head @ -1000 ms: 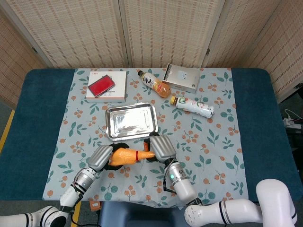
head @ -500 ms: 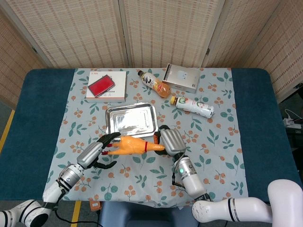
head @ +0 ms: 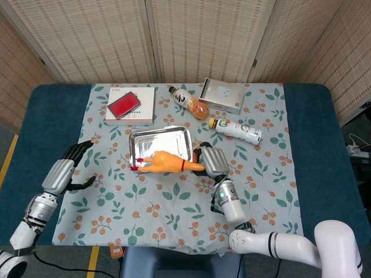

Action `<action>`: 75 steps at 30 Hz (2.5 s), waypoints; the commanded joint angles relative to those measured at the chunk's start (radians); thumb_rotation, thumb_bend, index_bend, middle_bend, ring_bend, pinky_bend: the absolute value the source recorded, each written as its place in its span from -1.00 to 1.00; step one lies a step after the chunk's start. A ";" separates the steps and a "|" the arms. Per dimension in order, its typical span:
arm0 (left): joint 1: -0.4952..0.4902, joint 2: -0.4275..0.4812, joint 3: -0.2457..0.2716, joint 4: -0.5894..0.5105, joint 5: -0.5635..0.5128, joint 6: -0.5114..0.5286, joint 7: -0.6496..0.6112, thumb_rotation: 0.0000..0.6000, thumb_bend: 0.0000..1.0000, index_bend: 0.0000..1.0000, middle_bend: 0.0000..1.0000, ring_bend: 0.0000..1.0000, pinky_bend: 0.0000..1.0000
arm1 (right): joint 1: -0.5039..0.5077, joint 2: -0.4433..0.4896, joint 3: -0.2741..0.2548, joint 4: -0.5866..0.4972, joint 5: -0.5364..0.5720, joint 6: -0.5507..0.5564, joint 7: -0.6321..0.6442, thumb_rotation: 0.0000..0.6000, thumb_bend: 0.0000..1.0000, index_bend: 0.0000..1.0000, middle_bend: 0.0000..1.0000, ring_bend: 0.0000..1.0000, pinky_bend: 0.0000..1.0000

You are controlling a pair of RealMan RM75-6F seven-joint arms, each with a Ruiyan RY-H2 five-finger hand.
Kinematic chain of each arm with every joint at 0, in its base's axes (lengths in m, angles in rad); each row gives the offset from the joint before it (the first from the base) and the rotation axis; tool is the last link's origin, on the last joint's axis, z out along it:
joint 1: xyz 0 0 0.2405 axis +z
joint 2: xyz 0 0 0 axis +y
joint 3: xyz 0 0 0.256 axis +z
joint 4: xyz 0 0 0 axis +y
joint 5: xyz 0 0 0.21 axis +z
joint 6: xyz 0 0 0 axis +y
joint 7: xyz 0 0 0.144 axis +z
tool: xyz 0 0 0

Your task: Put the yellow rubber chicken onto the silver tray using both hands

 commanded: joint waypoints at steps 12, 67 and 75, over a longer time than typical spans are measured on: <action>-0.019 -0.031 0.007 0.140 -0.020 -0.075 -0.080 1.00 -0.36 -1.00 -1.00 -1.00 -1.00 | 0.245 -0.412 0.103 0.827 -0.150 -0.259 0.369 1.00 -0.39 0.81 0.15 0.21 0.67; 0.302 0.081 0.153 -0.006 -0.021 0.262 0.260 1.00 -0.30 -1.00 -1.00 -1.00 -1.00 | -0.476 0.525 -0.429 -0.346 -0.624 0.366 0.000 1.00 -0.61 -1.00 -1.00 -1.00 -0.92; 0.404 0.126 0.224 -0.080 0.148 0.435 0.334 1.00 -0.29 -1.00 -1.00 -1.00 -0.98 | -0.725 0.595 -0.559 -0.209 -0.780 0.645 0.111 1.00 -0.61 -1.00 -1.00 -1.00 -1.00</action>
